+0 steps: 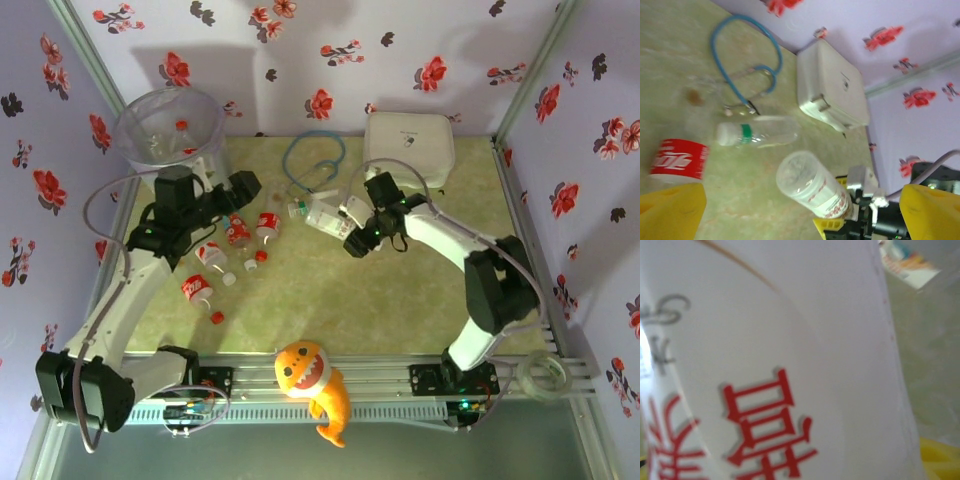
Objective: Put the plastic bottles in the bin
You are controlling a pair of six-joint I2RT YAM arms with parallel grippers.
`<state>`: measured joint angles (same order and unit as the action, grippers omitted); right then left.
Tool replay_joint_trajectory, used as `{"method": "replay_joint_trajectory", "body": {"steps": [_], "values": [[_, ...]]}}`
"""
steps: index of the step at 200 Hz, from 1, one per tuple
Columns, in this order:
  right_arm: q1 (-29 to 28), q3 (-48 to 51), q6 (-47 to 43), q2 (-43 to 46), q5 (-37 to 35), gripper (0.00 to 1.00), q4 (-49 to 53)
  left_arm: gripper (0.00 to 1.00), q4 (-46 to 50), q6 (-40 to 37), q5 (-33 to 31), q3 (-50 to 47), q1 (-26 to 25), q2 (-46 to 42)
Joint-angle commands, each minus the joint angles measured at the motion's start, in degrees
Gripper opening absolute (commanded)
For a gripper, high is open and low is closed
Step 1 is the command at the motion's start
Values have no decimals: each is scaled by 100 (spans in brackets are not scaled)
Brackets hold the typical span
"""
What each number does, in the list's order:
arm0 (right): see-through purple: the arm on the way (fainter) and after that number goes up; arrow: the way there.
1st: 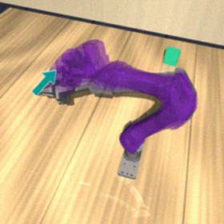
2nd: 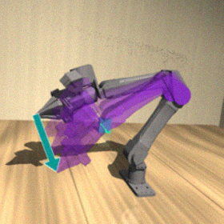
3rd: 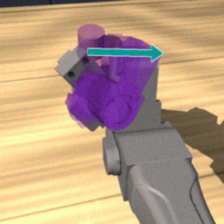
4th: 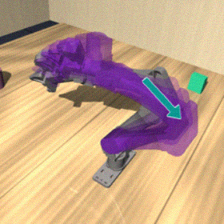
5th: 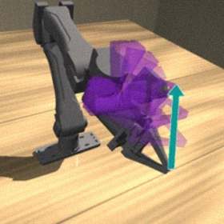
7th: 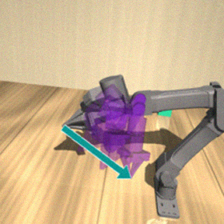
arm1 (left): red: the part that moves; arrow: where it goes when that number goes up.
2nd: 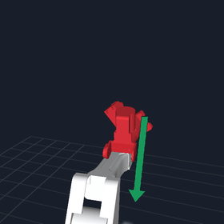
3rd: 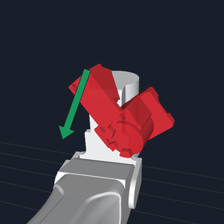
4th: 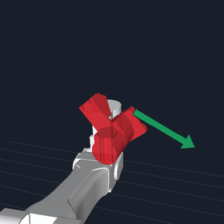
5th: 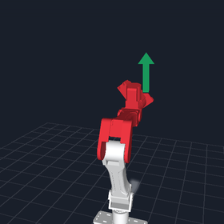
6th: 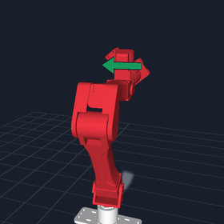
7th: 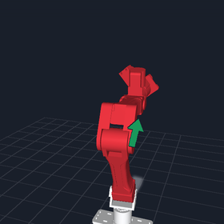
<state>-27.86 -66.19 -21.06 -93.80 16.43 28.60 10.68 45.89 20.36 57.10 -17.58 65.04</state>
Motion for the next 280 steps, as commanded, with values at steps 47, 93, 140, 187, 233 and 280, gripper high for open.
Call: {"method": "replay_joint_trajectory", "body": {"steps": [47,93,140,187,233,280], "values": [[-39,1260,3937,1115,1042,52,-2961,100,-2342,251,181,-174,-1263,948],[-241,1414,4346,1214,1399,53,-3558,100,-2875,379,179,20,-1614,1710],[-386,1493,4382,1275,1539,53,-3746,100,-3231,514,200,213,-1865,2149],[-490,1492,4469,1087,1668,53,-4085,98,-3651,795,271,233,-2012,2428],[-501,1517,4664,978,1687,53,-4453,84,-3687,858,275,255,-2021,2459],[-501,1495,4752,837,1759,55,-4637,69,-3671,865,275,301,-2014,2474]]}}
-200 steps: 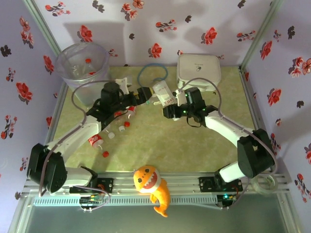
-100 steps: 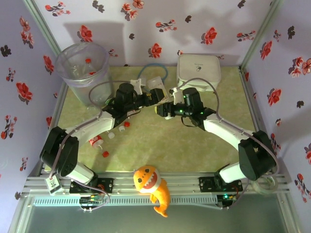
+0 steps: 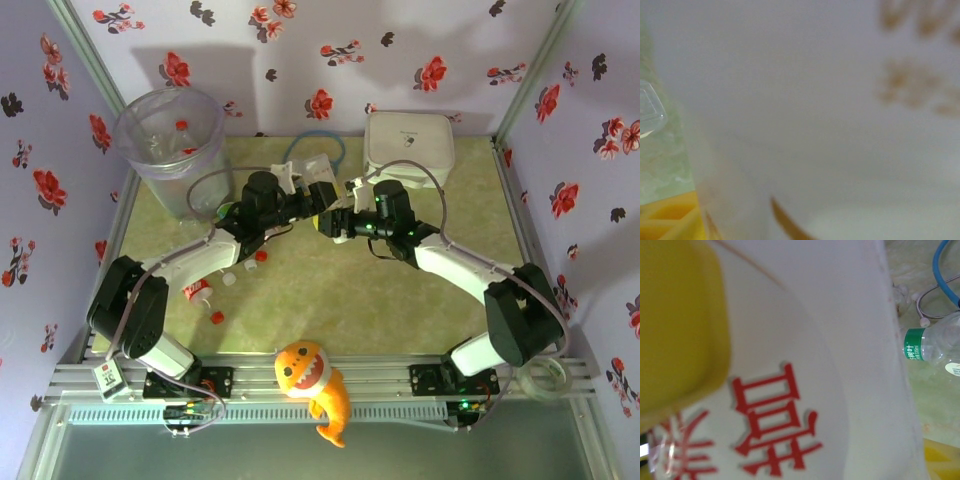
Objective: Put the plastic bottles in the bin
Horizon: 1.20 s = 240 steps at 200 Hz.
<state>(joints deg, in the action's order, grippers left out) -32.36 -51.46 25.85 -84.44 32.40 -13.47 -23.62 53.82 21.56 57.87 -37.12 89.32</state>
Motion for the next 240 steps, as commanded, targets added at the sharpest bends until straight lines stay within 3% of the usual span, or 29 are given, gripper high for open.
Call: {"method": "replay_joint_trajectory", "body": {"steps": [1,12,27,66,122,179,211,240], "values": [[-51,22,61,-103,161,55,-433,69,-241,65,155,225,-59,48],[-51,37,37,-99,165,58,-412,67,-199,42,151,249,-54,34],[-51,6,-67,-56,130,73,-269,65,-60,-41,149,307,-11,16],[13,-78,-754,291,-41,99,725,61,711,-449,155,726,315,-113],[456,316,-1125,1243,-357,99,1542,56,2906,-1760,278,2500,1386,-153],[643,739,-1135,1483,-636,99,1729,50,4714,-2507,251,4687,3309,27],[669,777,-1161,1473,-666,99,1732,44,5084,-2488,-113,5148,4354,308],[686,771,-1247,1527,-699,99,1867,39,4916,-2419,-363,5161,4884,589]]}}
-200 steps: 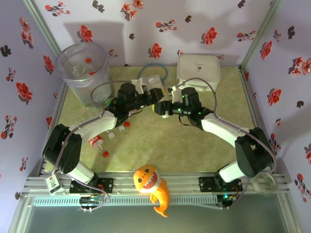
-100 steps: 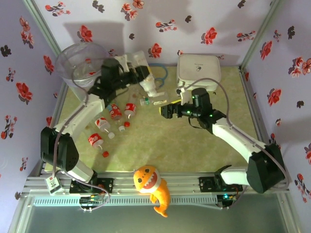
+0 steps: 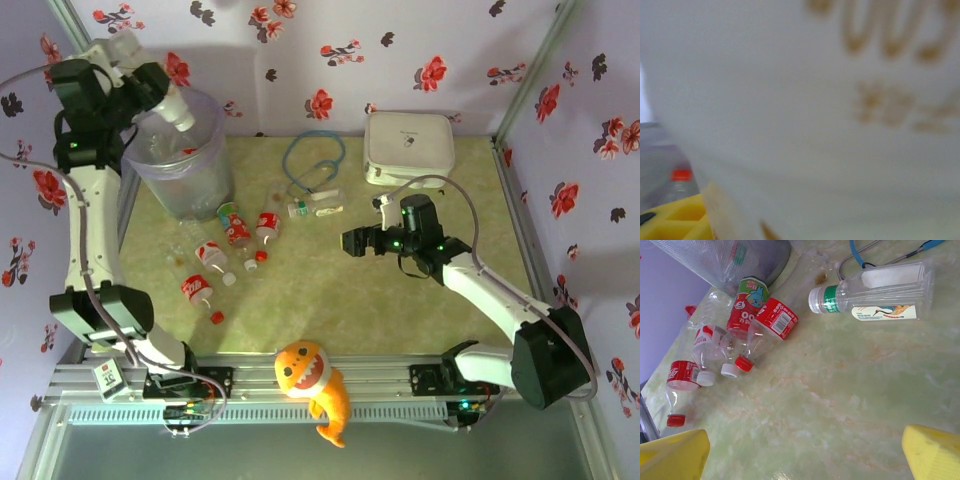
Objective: Put the plastic bottles in the bin
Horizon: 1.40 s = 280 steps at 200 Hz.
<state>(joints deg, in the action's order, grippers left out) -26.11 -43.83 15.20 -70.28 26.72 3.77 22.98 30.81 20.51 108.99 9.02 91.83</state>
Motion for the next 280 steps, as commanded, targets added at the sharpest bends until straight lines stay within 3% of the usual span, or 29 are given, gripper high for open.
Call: {"method": "replay_joint_trajectory", "body": {"steps": [1,70,164,247,280], "values": [[61,8,-188,115,-131,99,155,39,253,-109,-262,46,282,354],[77,93,-288,252,-257,99,378,33,-144,173,-118,-188,268,1287],[83,75,-375,137,-328,99,478,34,700,-315,-56,135,-303,2235],[88,24,-422,69,-349,99,466,35,330,-416,-431,152,-328,2027],[87,-3,-364,-11,-297,99,379,43,216,-469,-421,17,-430,2229]]}}
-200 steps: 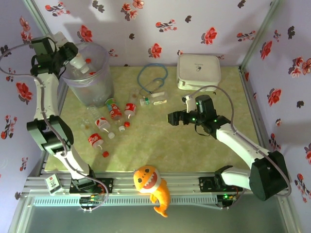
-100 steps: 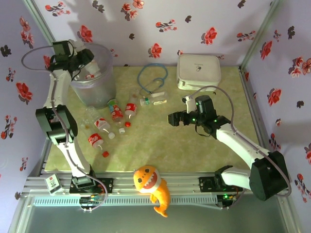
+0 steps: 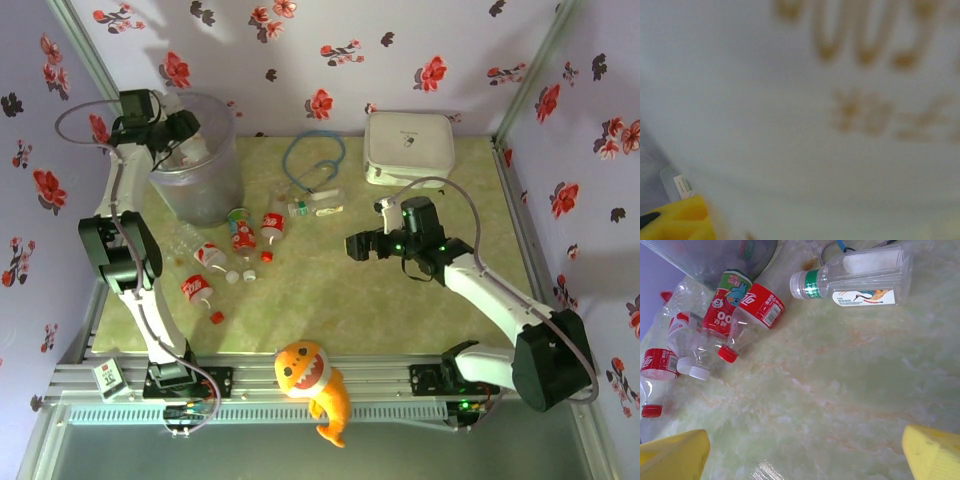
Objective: Put the plastic bottles in the bin
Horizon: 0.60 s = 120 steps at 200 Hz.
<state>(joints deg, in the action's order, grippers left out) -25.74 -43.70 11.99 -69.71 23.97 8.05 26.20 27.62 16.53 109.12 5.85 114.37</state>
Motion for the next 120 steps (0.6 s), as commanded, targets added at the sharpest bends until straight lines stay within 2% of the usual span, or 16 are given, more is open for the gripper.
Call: {"method": "replay_joint_trajectory", "body": {"steps": [1,25,45,61,72,120], "values": [[51,-16,-45,-64,-22,99,-50,43,-119,-142,-21,-5,-116,-27],[51,-52,-116,-28,-62,99,45,50,-270,-93,-20,-211,-163,63],[51,-63,-179,-20,-118,99,109,68,-240,-107,-22,-251,-188,154],[50,-63,-179,-51,-127,99,89,89,-142,-175,6,-234,-202,217],[51,-63,-168,-97,-97,99,56,99,-104,-228,25,-233,-202,227],[51,-111,-170,-188,-102,99,46,100,185,-505,4,78,-189,41]]}}
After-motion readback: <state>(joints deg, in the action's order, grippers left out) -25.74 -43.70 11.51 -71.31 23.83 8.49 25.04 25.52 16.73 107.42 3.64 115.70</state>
